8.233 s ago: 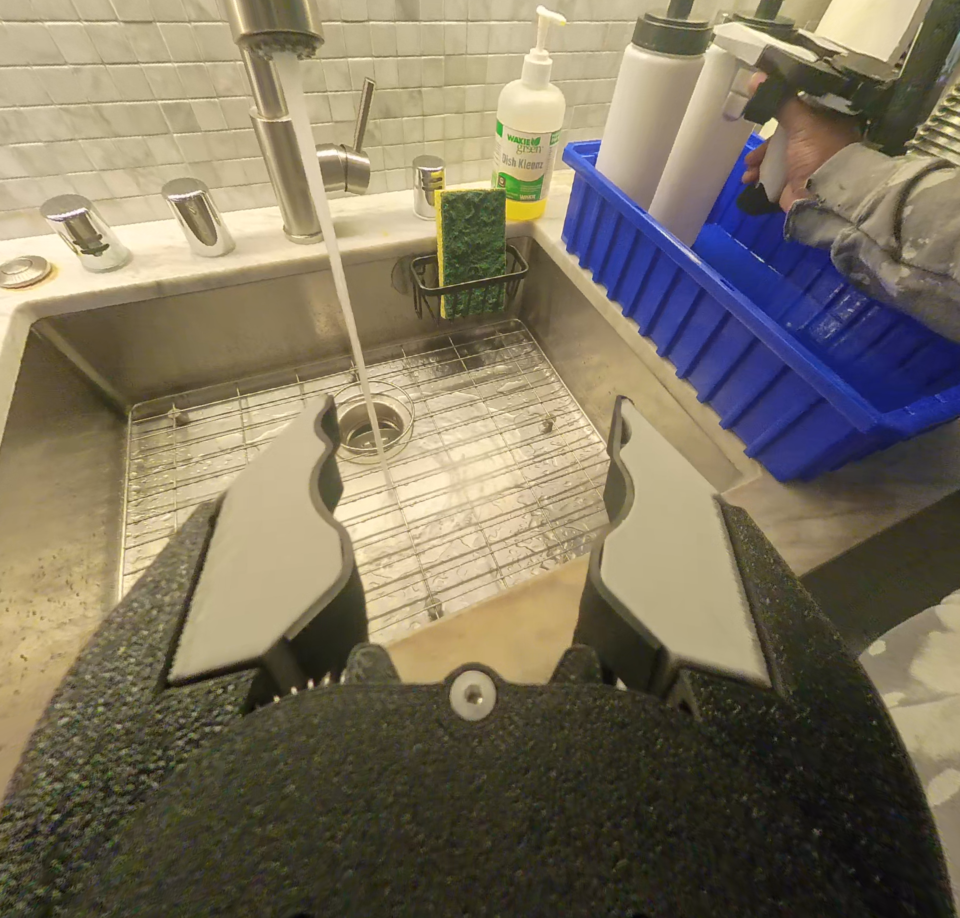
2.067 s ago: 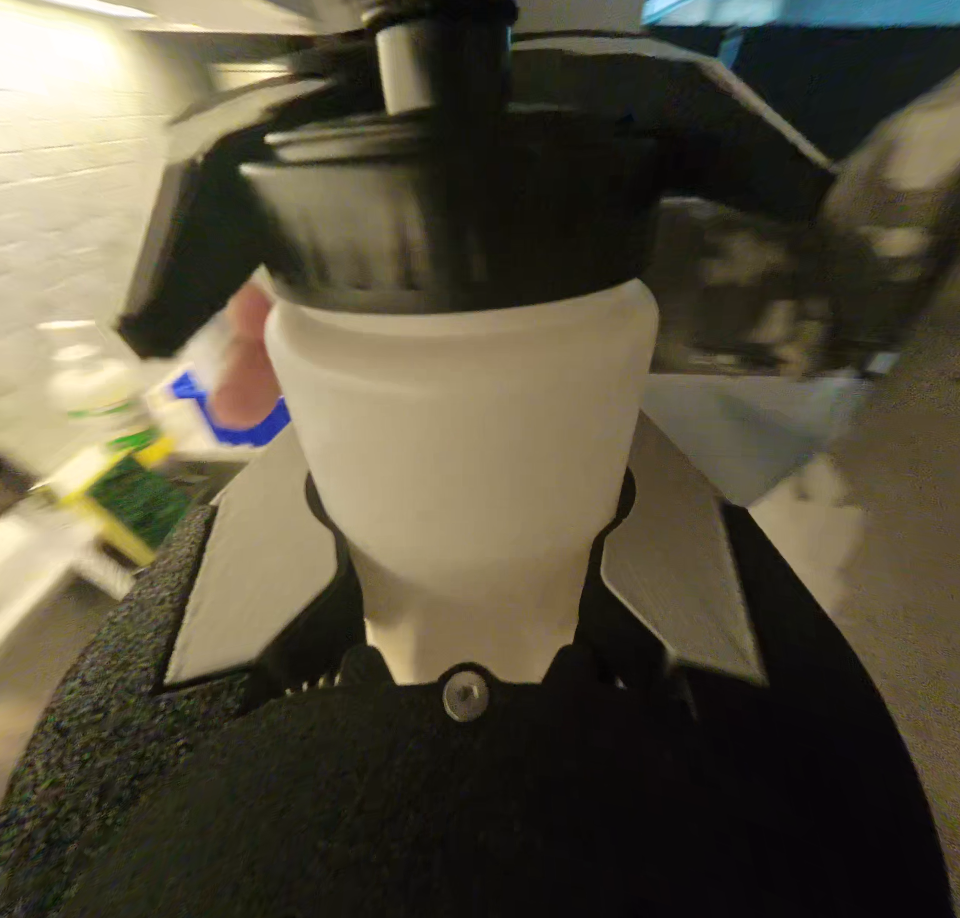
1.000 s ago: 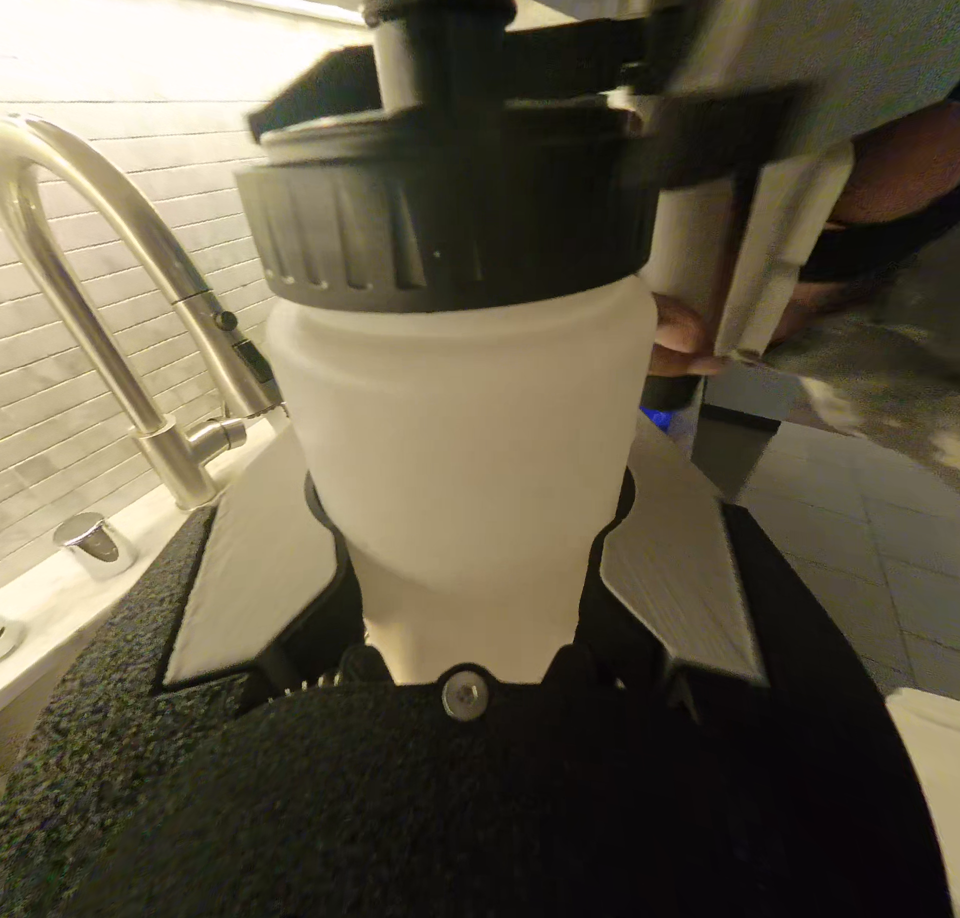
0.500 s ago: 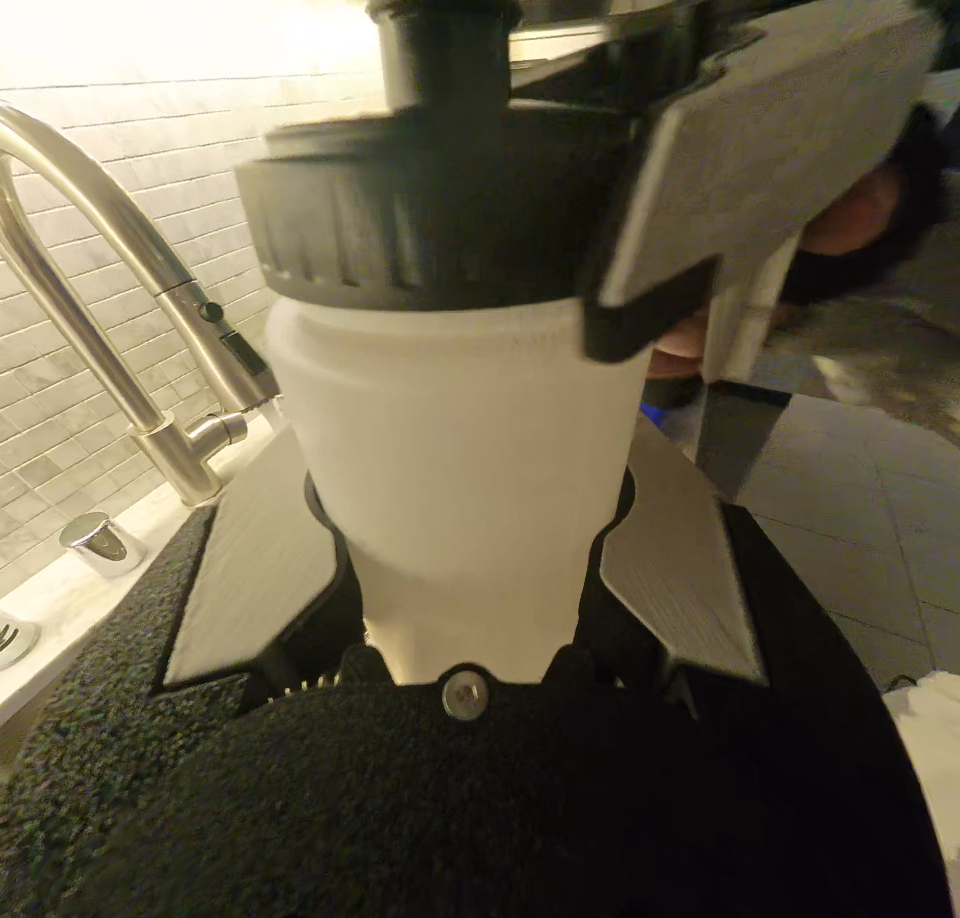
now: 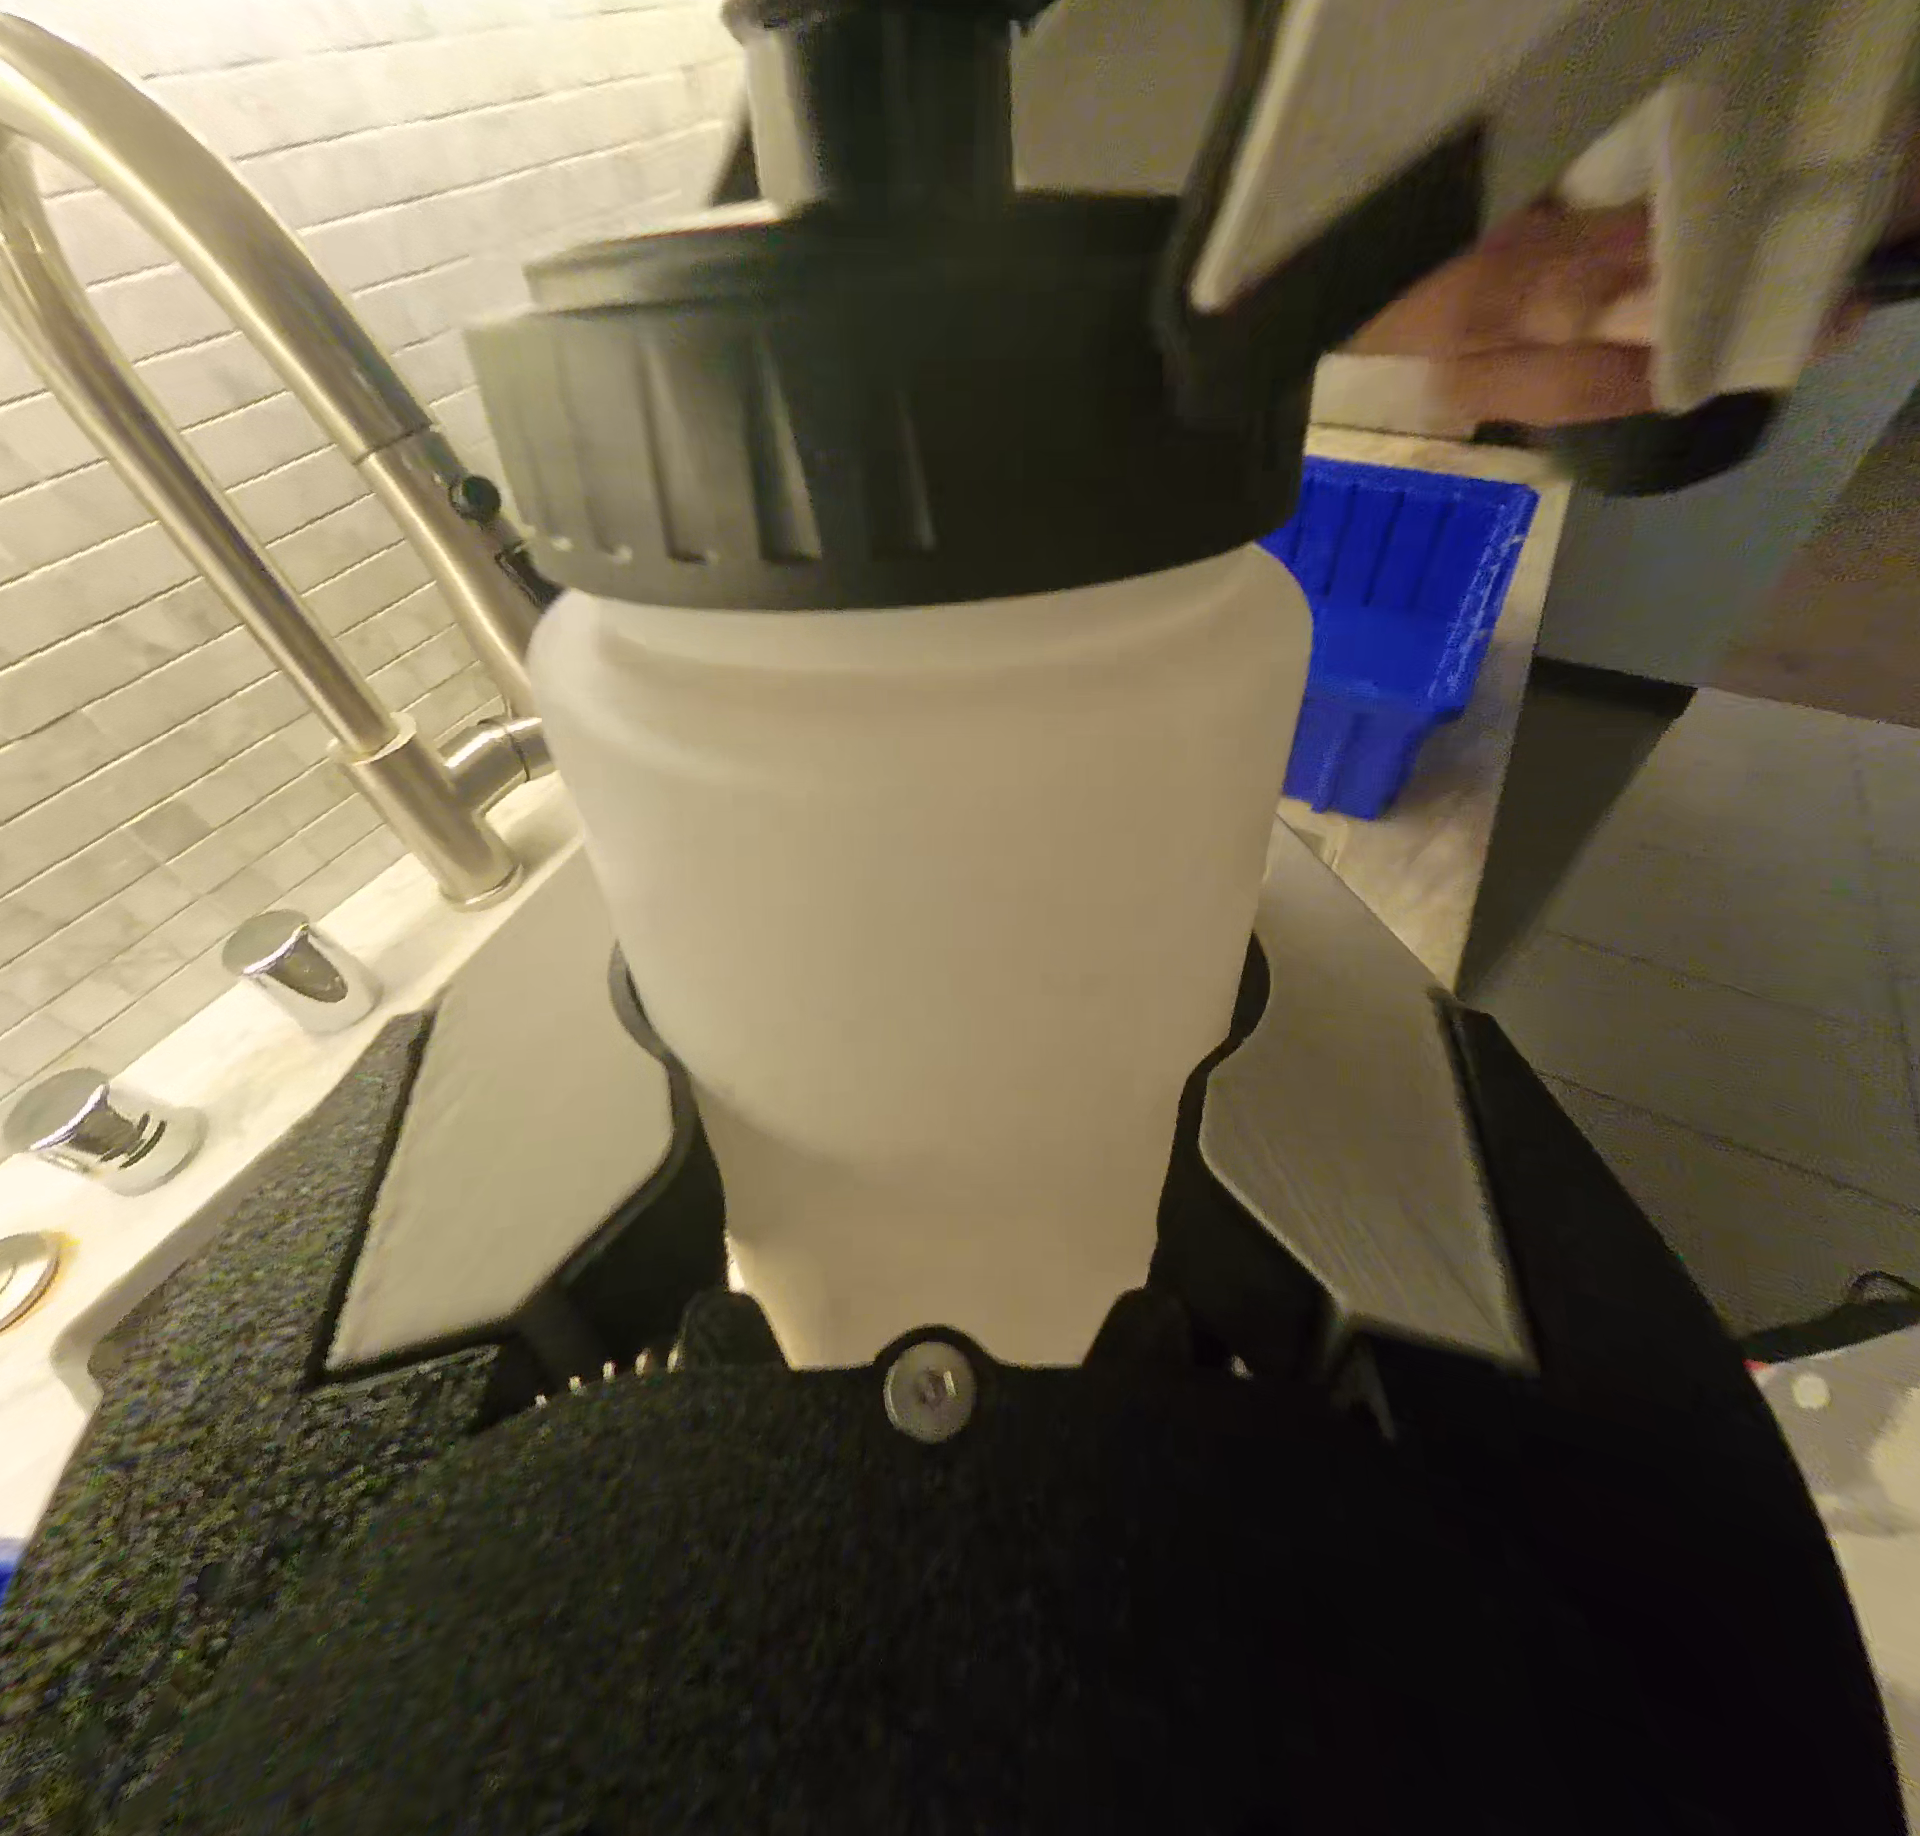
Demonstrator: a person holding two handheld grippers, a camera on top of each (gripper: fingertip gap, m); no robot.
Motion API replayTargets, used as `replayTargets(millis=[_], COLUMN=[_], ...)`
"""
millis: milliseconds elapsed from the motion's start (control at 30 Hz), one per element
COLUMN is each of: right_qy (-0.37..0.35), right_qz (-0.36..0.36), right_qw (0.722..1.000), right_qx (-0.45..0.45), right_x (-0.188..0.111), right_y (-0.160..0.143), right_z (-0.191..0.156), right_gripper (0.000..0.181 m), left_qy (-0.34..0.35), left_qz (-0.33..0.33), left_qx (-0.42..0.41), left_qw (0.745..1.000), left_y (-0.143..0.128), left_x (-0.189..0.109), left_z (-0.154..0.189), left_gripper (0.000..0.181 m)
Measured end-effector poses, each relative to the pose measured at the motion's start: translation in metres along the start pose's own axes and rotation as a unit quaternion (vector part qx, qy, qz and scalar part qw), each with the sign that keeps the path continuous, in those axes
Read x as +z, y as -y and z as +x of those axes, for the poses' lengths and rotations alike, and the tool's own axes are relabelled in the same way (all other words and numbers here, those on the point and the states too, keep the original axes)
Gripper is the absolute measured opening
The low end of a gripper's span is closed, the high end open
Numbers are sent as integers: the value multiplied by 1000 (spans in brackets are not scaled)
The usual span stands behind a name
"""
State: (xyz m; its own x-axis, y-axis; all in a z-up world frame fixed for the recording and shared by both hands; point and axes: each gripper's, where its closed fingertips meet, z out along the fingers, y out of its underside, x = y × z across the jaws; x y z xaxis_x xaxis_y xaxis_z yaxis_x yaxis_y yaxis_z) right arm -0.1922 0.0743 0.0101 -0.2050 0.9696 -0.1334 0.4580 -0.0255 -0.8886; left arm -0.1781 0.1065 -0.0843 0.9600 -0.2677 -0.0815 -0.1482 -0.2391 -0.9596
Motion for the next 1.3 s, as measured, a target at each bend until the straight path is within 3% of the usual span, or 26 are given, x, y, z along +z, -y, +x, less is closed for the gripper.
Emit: replayTargets(millis=[133, 267, 333, 467, 567, 600, 633, 700, 833, 900, 1000, 1067, 1167, 1267, 1300], right_qy=[19, 87, 136, 236, 235, 219, 200, 178, 94, 103, 114, 144, 208, 211, 203], right_qz=[-139, -202, -243, -302, -346, -363, -371, -358, -362, -362, -379, -391, -383, -394, -401], right_qw=[990, 973, 949, 874, 842, 843, 851, 883, 919, 924, 914, 895, 827, 763, 755], right_qx=[-23, -68, -147, -300, -340, -331, -313, -245, -123, -63, -89, -161, -354, -468, -477], right_x=[7, 4, -4, -19, -19, -18, -16, -12, -6, -4, -8, -14, -25, -29, -30], right_y=[-37, -40, -45, -52, -56, -55, -53, -41, -36, -39, -45, -48, -53, -58, -59], right_z=[-4, -4, -6, -10, -6, -3, -1, -6, 3, -6, -8, -12, -17, -13, -13], right_gripper=[78, 71, 70, 71, 71, 72, 85, 93, 90, 72, 70, 70, 71, 70, 71], left_qy=[6, -5, -24, -91, -101, -96, -88, -72, -46, -38, -42, -55, -73, -75, -73], left_qz=[-20, -13, -10, 2, -2, -4, -5, -8, -11, -15, -19, -16, -10, -16, -16], left_qx=[24, 22, 29, 18, 10, 8, 6, 6, -2, -3, 3, 8, 28, 37, 41], left_qw=[1000, 1000, 999, 996, 995, 995, 996, 997, 999, 999, 999, 998, 997, 996, 996], left_y=[-12, -11, -9, -4, -6, -7, -8, -10, -10, -11, -12, -10, -7, -9, -10], left_x=[9, 9, 8, 6, 6, 6, 6, 7, 7, 8, 9, 8, 7, 9, 10], left_z=[0, 3, 10, 38, 42, 40, 37, 31, 22, 20, 23, 31, 45, 52, 52], left_gripper=[106, 104, 104, 106, 106, 106, 106, 106, 105, 105, 105, 105, 105, 106, 106])
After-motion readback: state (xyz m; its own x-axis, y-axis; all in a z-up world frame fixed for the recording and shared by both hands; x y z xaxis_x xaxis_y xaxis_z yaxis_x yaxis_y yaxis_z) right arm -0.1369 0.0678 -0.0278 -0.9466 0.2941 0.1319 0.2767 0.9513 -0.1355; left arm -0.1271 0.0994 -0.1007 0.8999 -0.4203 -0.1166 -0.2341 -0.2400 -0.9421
